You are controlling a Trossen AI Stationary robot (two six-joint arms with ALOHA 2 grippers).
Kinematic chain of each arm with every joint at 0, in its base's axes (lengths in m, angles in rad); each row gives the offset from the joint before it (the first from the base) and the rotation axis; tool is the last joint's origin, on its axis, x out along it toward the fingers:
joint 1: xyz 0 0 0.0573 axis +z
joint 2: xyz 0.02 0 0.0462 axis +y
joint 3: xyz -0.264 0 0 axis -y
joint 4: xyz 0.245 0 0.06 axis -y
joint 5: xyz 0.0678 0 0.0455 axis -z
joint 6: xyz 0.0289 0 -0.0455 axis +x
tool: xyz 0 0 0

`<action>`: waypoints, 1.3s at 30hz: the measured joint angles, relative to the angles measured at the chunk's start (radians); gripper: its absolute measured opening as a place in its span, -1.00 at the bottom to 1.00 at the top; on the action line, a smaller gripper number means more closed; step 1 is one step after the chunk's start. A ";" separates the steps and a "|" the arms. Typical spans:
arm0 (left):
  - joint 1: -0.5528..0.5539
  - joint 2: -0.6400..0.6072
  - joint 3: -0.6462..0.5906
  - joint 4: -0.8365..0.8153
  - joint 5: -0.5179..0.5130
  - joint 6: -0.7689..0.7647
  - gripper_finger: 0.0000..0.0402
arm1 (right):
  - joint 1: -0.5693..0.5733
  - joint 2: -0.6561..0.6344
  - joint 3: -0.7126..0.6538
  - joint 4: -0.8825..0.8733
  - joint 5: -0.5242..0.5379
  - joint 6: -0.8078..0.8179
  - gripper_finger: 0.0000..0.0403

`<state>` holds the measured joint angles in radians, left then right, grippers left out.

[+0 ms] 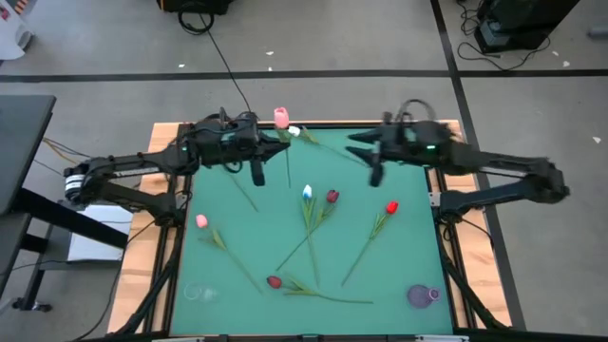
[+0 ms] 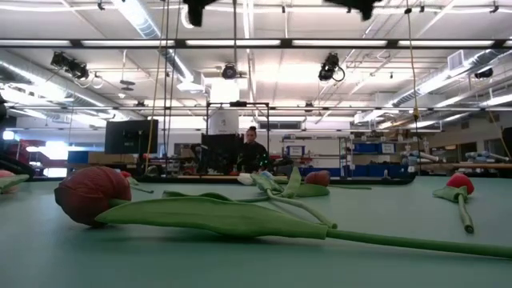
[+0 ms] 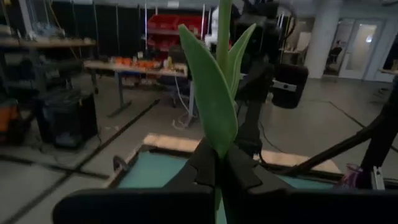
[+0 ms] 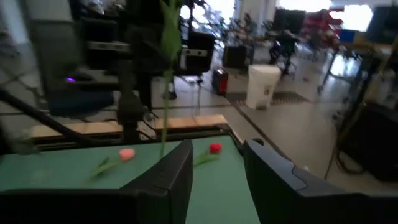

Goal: Sort flowers into vase by color
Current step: Put the top pink flower into the transparent vase

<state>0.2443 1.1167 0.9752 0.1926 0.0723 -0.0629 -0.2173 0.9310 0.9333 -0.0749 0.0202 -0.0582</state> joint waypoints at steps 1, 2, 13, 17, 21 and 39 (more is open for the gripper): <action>-0.001 -0.014 0.000 -0.004 0.000 0.006 -0.97 | 0.001 -0.045 0.000 -0.030 -0.029 0.001 -0.29; -0.002 -0.025 0.000 -0.005 0.000 0.007 -0.97 | 0.004 -0.086 0.000 -0.065 -0.062 0.006 -0.30; -0.021 -0.050 0.000 -0.019 0.000 0.052 -0.97 | 0.066 -0.302 0.000 -0.207 -0.146 0.014 -0.31; -0.050 -0.049 0.000 -0.039 -0.041 0.051 -0.97 | 0.068 -0.310 0.000 -0.204 -0.152 0.030 -0.31; -0.131 -0.100 0.000 -0.157 -0.118 -0.031 -0.97 | 0.068 -0.311 0.000 -0.199 -0.152 0.081 -0.31; -0.704 -0.502 0.000 -0.627 0.170 -0.198 -0.97 | 0.068 -0.310 0.000 -0.196 -0.153 0.115 -0.32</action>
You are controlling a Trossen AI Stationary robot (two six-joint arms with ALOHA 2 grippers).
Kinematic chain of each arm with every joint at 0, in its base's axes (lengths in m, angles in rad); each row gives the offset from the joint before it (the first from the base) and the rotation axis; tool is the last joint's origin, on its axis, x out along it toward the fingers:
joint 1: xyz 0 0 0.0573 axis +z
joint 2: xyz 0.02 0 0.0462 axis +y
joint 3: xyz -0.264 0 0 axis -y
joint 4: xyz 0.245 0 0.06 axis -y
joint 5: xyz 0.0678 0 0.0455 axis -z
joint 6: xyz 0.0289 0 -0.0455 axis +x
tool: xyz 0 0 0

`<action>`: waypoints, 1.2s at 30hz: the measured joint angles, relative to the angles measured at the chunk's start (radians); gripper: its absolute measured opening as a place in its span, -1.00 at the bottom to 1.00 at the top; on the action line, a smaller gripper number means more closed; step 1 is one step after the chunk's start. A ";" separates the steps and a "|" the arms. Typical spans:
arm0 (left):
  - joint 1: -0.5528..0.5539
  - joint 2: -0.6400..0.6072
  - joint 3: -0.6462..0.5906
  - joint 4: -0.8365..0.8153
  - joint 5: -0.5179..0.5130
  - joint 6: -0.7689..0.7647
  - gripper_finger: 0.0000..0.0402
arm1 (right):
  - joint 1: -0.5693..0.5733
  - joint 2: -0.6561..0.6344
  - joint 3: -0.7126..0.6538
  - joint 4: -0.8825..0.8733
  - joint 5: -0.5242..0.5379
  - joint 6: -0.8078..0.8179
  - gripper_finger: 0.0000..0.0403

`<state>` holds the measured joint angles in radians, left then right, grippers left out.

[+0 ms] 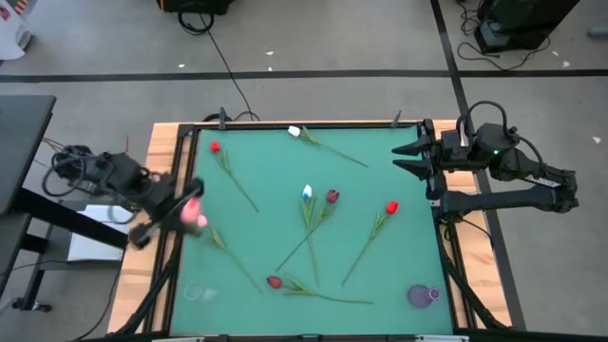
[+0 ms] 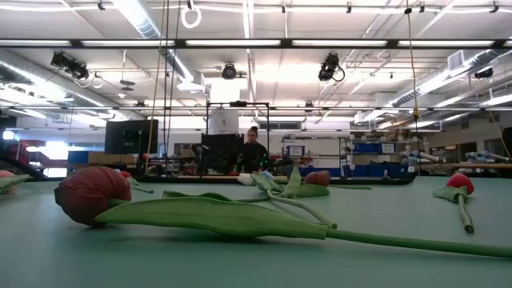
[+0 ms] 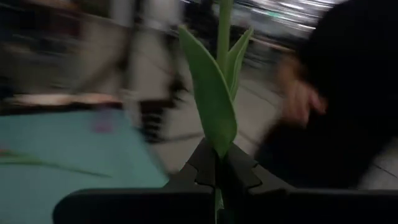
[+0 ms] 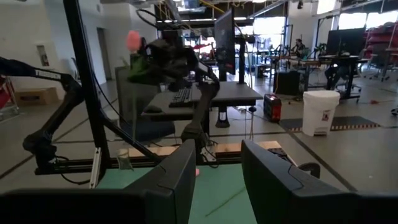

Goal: Sort flowers into vase by color
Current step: Put the top pink flower into the transparent vase

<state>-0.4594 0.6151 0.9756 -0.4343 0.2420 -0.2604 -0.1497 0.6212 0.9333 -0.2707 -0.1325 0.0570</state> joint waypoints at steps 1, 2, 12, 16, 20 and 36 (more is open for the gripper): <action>-0.028 -0.004 0.000 -0.011 0.023 -0.001 -0.97 | 0.000 0.000 0.000 0.000 0.000 0.000 -0.32; -0.056 -0.004 0.000 -0.023 0.039 0.001 -0.97 | 0.000 0.000 0.000 0.000 0.000 0.000 -0.32; -0.262 0.029 0.000 0.050 0.087 0.159 -0.97 | 0.000 0.000 0.000 0.000 0.000 0.000 -0.32; -0.334 0.079 0.000 0.137 0.078 0.222 -0.97 | 0.000 0.000 0.000 0.000 0.000 0.000 -0.32; -0.398 0.096 -0.001 0.122 0.033 0.291 -0.97 | 0.000 0.000 0.000 0.000 0.000 0.000 -0.32; -0.431 -0.022 -0.279 0.268 -0.015 0.301 -0.97 | 0.000 0.000 -0.001 0.000 0.000 0.000 -0.32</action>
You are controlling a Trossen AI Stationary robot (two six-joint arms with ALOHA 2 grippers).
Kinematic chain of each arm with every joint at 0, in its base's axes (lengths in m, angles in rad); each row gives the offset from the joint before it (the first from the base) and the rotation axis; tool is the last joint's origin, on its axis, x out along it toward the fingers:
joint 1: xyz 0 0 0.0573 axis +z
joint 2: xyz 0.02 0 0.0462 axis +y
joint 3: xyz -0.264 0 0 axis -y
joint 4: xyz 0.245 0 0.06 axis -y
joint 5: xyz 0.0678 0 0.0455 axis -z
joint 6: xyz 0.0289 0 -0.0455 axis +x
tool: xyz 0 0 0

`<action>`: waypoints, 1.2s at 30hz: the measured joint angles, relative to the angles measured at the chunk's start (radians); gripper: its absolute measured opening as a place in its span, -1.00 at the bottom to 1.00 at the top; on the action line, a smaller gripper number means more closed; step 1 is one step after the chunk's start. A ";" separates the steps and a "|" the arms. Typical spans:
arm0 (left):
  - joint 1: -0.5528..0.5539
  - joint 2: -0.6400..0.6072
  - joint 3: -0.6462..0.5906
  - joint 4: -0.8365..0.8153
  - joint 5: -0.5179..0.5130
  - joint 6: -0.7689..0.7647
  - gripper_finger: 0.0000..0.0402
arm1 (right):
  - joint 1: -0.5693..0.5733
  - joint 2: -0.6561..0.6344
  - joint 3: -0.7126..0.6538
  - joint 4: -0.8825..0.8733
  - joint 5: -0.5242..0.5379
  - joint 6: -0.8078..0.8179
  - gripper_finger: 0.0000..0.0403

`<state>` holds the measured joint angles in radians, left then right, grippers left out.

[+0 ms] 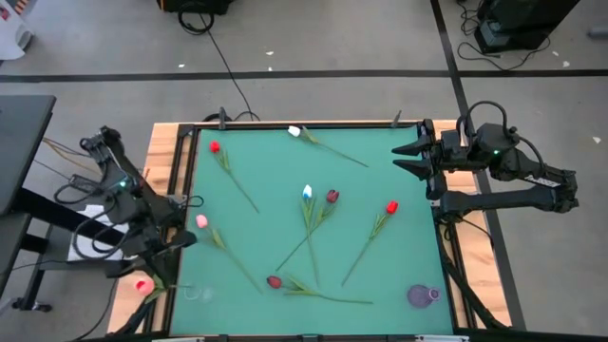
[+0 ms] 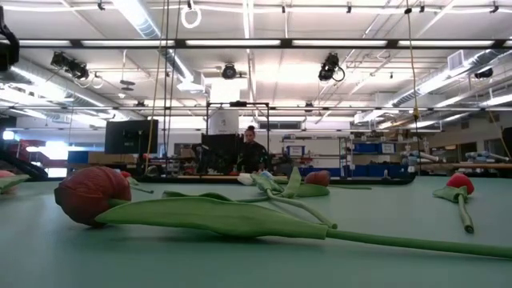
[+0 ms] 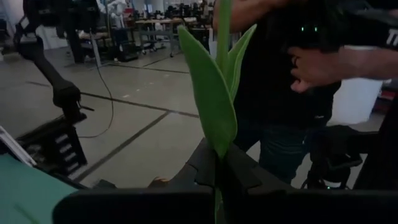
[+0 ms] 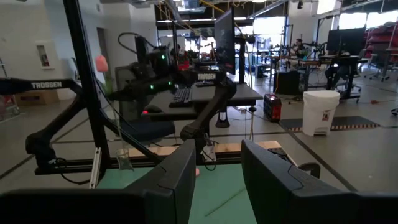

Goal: Sort flowers into vase by color
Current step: Put the top pink flower into the transparent vase, then put the pink flower into the transparent vase

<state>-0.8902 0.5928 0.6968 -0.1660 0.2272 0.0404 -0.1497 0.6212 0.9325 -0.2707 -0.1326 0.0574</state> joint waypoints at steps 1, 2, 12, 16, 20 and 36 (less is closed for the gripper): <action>0.000 -0.011 -0.033 0.028 -0.001 -0.023 -0.97 | 0.000 0.000 0.000 0.000 0.000 0.000 -0.32; 0.000 -0.022 -0.068 0.064 -0.001 -0.054 -0.96 | 0.000 0.000 0.000 0.000 0.000 0.000 -0.32; 0.000 -0.112 -0.295 0.212 -0.007 -0.239 -0.62 | 0.000 0.000 0.000 0.000 0.000 0.000 -0.32; 0.000 -0.124 -0.302 0.216 -0.051 -0.315 -0.46 | 0.000 0.000 0.000 0.000 0.000 0.000 -0.32; 0.001 -0.125 -0.302 0.215 -0.067 -0.392 -0.28 | 0.000 0.000 0.000 0.000 0.000 0.000 -0.32; 0.030 -0.123 0.151 -0.489 -0.383 -0.544 -0.03 | 0.000 0.000 0.000 0.000 0.000 0.000 -0.32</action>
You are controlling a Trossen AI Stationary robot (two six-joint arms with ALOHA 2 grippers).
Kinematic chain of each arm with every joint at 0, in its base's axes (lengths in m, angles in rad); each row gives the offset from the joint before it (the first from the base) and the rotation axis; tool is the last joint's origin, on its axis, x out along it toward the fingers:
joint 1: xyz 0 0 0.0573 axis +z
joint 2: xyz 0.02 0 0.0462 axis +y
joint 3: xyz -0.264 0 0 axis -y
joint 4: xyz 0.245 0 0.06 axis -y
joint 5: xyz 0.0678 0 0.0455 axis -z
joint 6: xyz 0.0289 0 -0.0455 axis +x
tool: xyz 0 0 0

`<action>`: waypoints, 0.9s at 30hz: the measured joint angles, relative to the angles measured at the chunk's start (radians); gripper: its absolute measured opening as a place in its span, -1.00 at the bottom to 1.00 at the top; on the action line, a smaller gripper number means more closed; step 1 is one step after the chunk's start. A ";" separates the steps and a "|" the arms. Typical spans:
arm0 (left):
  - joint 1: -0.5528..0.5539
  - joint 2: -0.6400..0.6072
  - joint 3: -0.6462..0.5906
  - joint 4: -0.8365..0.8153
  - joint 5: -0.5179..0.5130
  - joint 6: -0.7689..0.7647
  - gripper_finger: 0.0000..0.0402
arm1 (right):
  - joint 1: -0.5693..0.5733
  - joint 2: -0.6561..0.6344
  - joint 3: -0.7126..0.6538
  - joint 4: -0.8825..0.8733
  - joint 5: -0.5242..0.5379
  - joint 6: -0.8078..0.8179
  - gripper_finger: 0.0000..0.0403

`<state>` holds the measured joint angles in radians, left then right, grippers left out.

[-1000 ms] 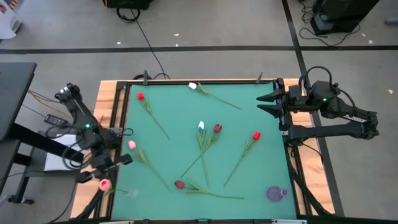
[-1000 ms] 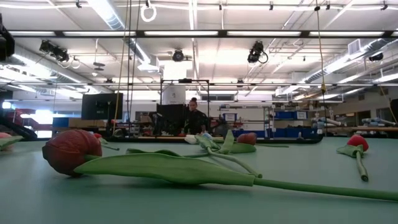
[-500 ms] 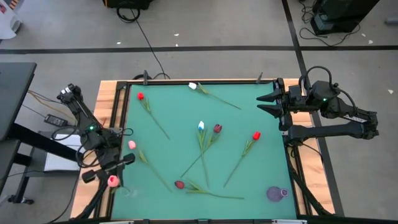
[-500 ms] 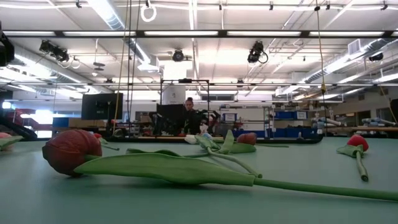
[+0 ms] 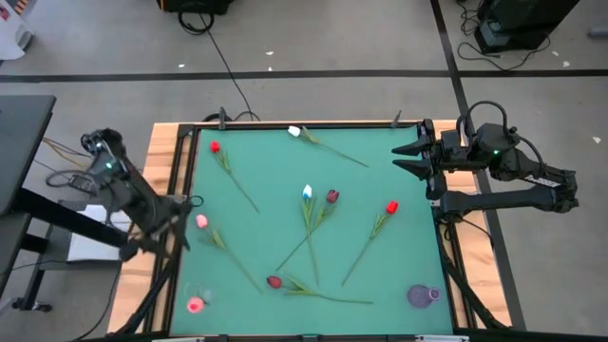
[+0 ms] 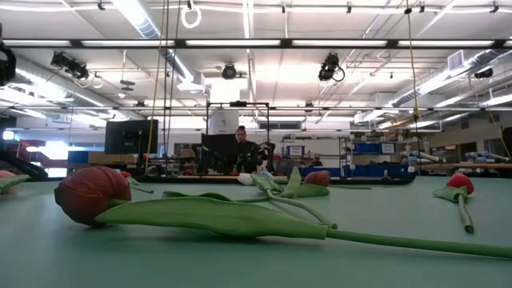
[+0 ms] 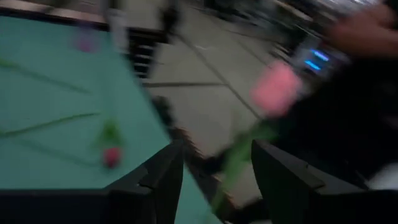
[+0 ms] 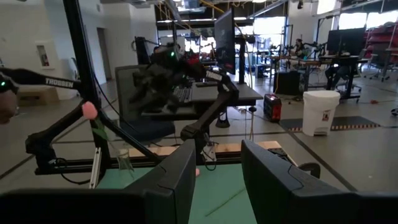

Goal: Sort flowers into vase by color
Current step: Put the pink flower into the transparent vase

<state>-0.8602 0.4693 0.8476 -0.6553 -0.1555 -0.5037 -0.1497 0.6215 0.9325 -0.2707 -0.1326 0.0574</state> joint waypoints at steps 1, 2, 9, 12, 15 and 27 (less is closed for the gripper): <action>0.009 0.000 0.030 -0.038 -0.055 -0.036 -0.03 | 0.000 0.000 0.000 0.000 0.000 0.000 -0.32; 0.018 0.000 0.053 -0.068 -0.111 -0.082 -0.03 | 0.000 0.000 0.000 0.000 0.000 0.000 -0.32; 0.088 -0.001 0.037 -0.136 -0.390 -0.498 -0.07 | 0.000 0.000 0.000 0.000 0.000 0.000 -0.32; 0.126 0.005 -0.018 -0.142 -0.404 -0.658 -0.11 | 0.000 0.000 0.000 0.000 0.000 0.000 -0.32; 0.173 0.016 -0.079 -0.163 -0.431 -0.832 -0.15 | 0.000 0.000 0.000 0.000 0.000 0.000 -0.32; 0.281 0.265 -0.225 -0.163 -0.271 -1.473 -0.39 | 0.000 0.000 0.000 0.000 0.000 0.000 -0.32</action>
<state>-0.5793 0.7339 0.6225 -0.8181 -0.4267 -1.9771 -0.1499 0.6216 0.9325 -0.2708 -0.1327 0.0574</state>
